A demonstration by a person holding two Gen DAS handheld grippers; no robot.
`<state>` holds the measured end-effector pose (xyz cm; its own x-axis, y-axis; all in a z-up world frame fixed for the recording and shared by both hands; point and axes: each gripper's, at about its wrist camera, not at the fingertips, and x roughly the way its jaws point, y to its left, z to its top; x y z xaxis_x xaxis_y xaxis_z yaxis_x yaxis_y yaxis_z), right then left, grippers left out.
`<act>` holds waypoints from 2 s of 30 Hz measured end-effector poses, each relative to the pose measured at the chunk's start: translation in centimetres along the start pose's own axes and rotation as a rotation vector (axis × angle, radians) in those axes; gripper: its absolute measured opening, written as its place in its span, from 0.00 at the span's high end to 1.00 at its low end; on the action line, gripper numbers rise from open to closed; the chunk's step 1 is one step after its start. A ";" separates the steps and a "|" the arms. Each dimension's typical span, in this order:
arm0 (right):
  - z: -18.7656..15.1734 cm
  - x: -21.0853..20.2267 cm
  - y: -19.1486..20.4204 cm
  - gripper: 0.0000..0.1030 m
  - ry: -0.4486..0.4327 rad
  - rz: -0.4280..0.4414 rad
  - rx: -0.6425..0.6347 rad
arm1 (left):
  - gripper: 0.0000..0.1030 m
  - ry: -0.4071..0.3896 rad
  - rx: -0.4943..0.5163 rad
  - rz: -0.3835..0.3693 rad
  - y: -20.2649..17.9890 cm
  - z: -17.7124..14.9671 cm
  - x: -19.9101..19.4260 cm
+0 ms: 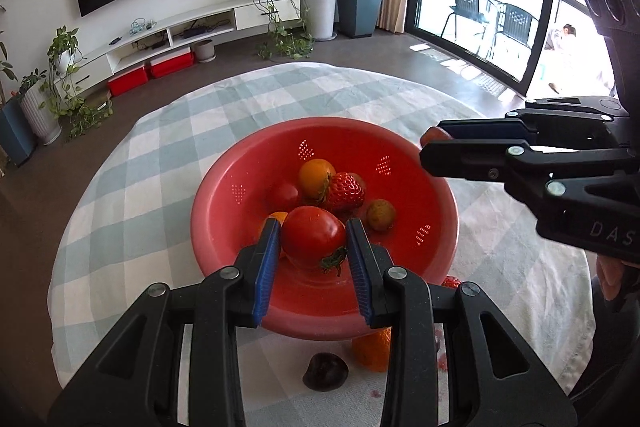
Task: Organize fruits
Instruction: 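Carry the tomato and grape into the red colander and open both grippers, then withdraw both grippers from the colander toward the remaining fruits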
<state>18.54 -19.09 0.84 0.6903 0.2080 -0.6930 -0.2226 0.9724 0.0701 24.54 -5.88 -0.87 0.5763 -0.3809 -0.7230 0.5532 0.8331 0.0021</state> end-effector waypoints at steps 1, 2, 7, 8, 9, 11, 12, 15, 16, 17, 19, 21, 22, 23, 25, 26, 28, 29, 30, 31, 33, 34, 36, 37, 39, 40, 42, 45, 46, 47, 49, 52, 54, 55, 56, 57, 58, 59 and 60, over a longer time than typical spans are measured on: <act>-0.1 0.6 0.1 0.81 0.010 0.001 -0.007 | 0.70 0.007 -0.005 -0.001 0.1 -0.1 0.4; -0.2 1.2 0.2 0.81 0.020 0.002 -0.012 | 0.70 0.013 -0.009 -0.002 0.2 -0.3 0.9; -0.7 3.4 0.3 0.81 0.054 0.010 -0.010 | 0.70 0.030 -0.014 0.004 0.5 -0.9 2.2; -0.8 3.8 0.3 0.81 0.059 0.008 -0.013 | 0.70 0.033 -0.016 0.005 0.5 -0.9 2.4; -0.9 4.0 0.4 0.81 0.064 0.005 -0.017 | 0.70 0.036 -0.017 0.008 0.5 -1.0 2.6; -1.0 4.6 0.4 0.81 0.074 0.002 -0.023 | 0.70 0.043 -0.022 0.012 0.6 -1.1 3.1; -1.1 4.8 0.5 0.81 0.078 -0.002 -0.027 | 0.70 0.045 -0.023 0.012 0.5 -1.2 3.3; -1.3 5.3 0.5 0.81 0.091 -0.013 -0.033 | 0.69 0.049 -0.021 0.013 0.6 -1.4 3.8; -1.4 5.5 0.4 0.81 0.095 -0.014 -0.031 | 0.69 0.046 -0.021 0.016 0.6 -1.4 3.9; -1.5 5.6 0.4 0.81 0.098 -0.014 -0.030 | 0.69 0.046 -0.022 0.017 0.6 -1.3 4.0; -1.6 5.8 0.4 0.81 0.103 -0.018 -0.028 | 0.69 0.047 -0.024 0.021 0.6 -1.3 4.0; -1.8 5.9 0.4 0.80 0.107 -0.024 -0.028 | 0.56 0.044 -0.026 0.039 0.7 -1.3 4.0; -1.8 6.0 0.3 0.80 0.109 -0.029 -0.028 | 0.52 0.039 -0.032 0.042 0.8 -1.3 3.9; -1.8 5.9 0.2 0.80 0.109 -0.028 -0.024 | 0.47 0.034 -0.036 0.042 1.0 -1.3 3.8; -1.8 5.8 0.1 0.80 0.107 -0.030 -0.019 | 0.44 0.029 -0.037 0.046 1.0 -1.3 3.6; -1.8 5.8 0.1 0.79 0.105 -0.033 -0.020 | 0.44 0.028 -0.037 0.048 1.0 -1.3 3.5; -1.8 5.6 0.1 0.78 0.102 -0.034 -0.021 | 0.44 0.026 -0.038 0.045 1.0 -1.2 3.4; -1.8 5.6 0.1 0.78 0.102 -0.035 -0.021 | 0.43 0.026 -0.037 0.045 1.0 -1.2 3.4; -1.8 5.6 0.1 0.77 0.103 -0.036 -0.021 | 0.43 0.025 -0.037 0.047 1.0 -1.2 3.4; -1.8 5.5 0.1 0.76 0.103 -0.039 -0.021 | 0.43 0.023 -0.038 0.048 1.0 -1.2 3.3; -1.8 5.4 0.0 0.73 0.101 -0.045 -0.018 | 0.39 0.019 -0.041 0.049 1.0 -1.2 3.0; -1.9 5.3 -0.1 0.70 0.100 -0.047 -0.015 | 0.38 0.016 -0.043 0.051 1.0 -1.3 2.9; -1.9 4.9 -0.4 0.64 0.092 -0.052 -0.006 | 0.35 0.010 -0.048 0.050 1.0 -1.3 2.5; -1.9 4.6 -0.4 0.61 0.086 -0.051 -0.001 | 0.35 0.005 -0.051 0.050 1.0 -1.3 2.1; -1.9 3.9 -0.5 0.59 0.067 -0.048 0.006 | 0.28 -0.015 -0.056 0.049 1.0 -1.3 1.2; -2.0 3.4 -0.4 0.58 0.053 -0.047 0.008 | 0.27 -0.028 -0.059 0.050 1.1 -1.3 0.5; -2.2 2.1 -0.5 0.53 0.019 -0.041 0.019 | 0.23 -0.055 -0.071 0.048 1.4 -1.4 -0.8; -2.8 0.1 -0.6 0.45 -0.023 -0.026 0.043 | 0.11 -0.082 -0.089 0.038 2.1 -2.0 -2.7; -3.2 -0.6 -0.7 0.43 -0.033 -0.022 0.052 | 0.11 -0.078 -0.088 0.034 2.3 -2.3 -3.2; -3.5 -1.1 -0.8 0.43 -0.039 -0.018 0.060 | 0.11 -0.067 -0.084 0.034 2.4 -2.8 -3.4; -4.5 -2.2 -1.0 0.41 -0.051 -0.006 0.083 | 0.11 -0.038 -0.075 0.034 2.6 -3.9 -3.8; -6.0 -3.3 -1.4 0.39 -0.058 0.018 0.132 | 0.11 0.005 -0.044 0.013 2.3 -6.0 -3.9; -6.7 -3.7 -1.7 0.39 -0.057 0.025 0.155 | 0.11 0.042 0.008 -0.001 1.7 -7.3 -3.5; -7.1 -3.8 -1.9 0.39 -0.056 0.024 0.165 | 0.11 0.063 0.041 -0.008 1.3 -8.0 -3.1; -7.4 -3.8 -2.0 0.39 -0.054 0.026 0.174 | 0.11 0.082 0.076 -0.016 0.9 -8.5 -2.8; -7.7 -3.7 -2.2 0.39 -0.050 0.030 0.186 | 0.11 0.093 0.114 -0.023 0.6 -9.0 -2.6; -7.9 -3.6 -2.4 0.39 -0.045 0.036 0.199 | 0.11 0.102 0.149 -0.038 0.2 -9.4 -2.4; -8.1 -3.4 -2.5 0.39 -0.040 0.044 0.212 | 0.11 0.113 0.175 -0.055 0.0 -9.6 -2.2; -8.2 -3.2 -2.6 0.39 -0.036 0.052 0.223 | 0.11 0.124 0.195 -0.066 -0.2 -9.8 -1.9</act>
<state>11.22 -23.12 -3.02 0.7066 0.2579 -0.6589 -0.1031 0.9588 0.2647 17.49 -1.40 -6.27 0.4634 -0.3696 -0.8054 0.7001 0.7099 0.0770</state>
